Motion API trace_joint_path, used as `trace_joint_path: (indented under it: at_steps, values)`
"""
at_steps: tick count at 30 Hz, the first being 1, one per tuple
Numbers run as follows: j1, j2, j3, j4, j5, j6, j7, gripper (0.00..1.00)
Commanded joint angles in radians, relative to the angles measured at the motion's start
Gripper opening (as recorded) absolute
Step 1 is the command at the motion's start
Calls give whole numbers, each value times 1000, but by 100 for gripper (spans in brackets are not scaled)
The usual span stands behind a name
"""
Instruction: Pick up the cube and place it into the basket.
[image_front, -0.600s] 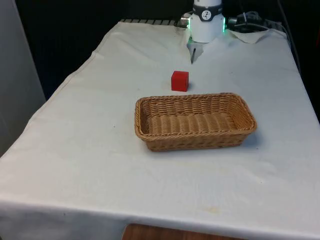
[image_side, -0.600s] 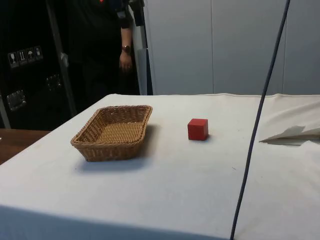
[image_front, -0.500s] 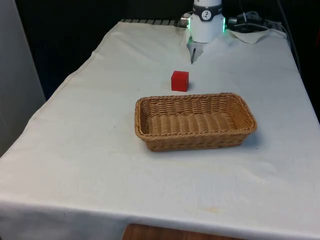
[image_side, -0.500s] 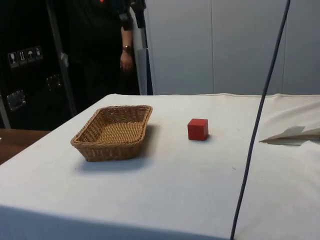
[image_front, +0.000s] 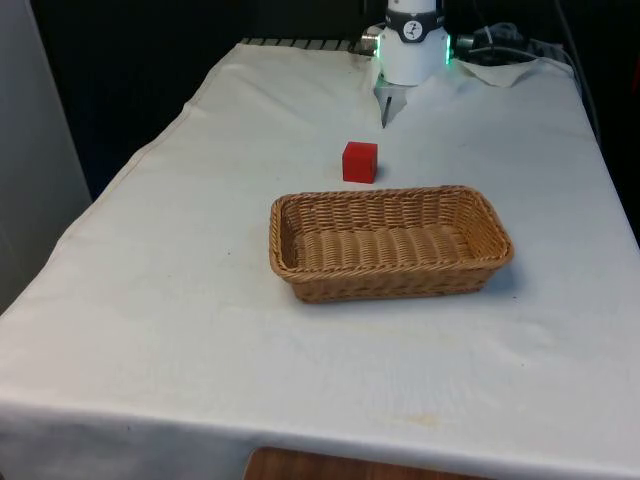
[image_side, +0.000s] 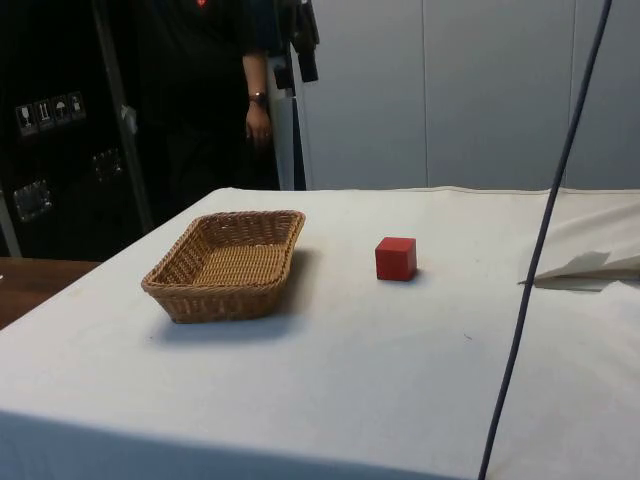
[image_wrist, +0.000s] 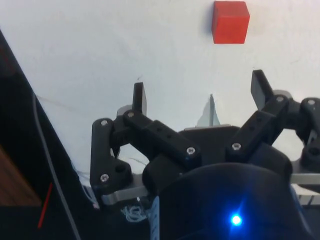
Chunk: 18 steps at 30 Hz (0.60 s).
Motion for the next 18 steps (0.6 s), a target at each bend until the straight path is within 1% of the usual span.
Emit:
trace_joint_path:
  at_steps: [1,2,4,9,10,11,17,18]
  values:
    - [-1,-7,0,-14,-1,10,-1,100]
    - [-2,-21,-1,-39,-9,37,0,100]
    - [-5,-40,-1,-80,-12,64,-2,100]
    - [-11,-69,-1,-145,-16,109,-6,100]
    - [-10,-61,-1,-136,-7,94,-8,100]
    - [-13,-79,-2,-168,-17,125,-7,100]
    - [-21,-112,-3,-246,-20,182,-15,100]
    - [-18,-100,-3,-228,-10,161,-16,100]
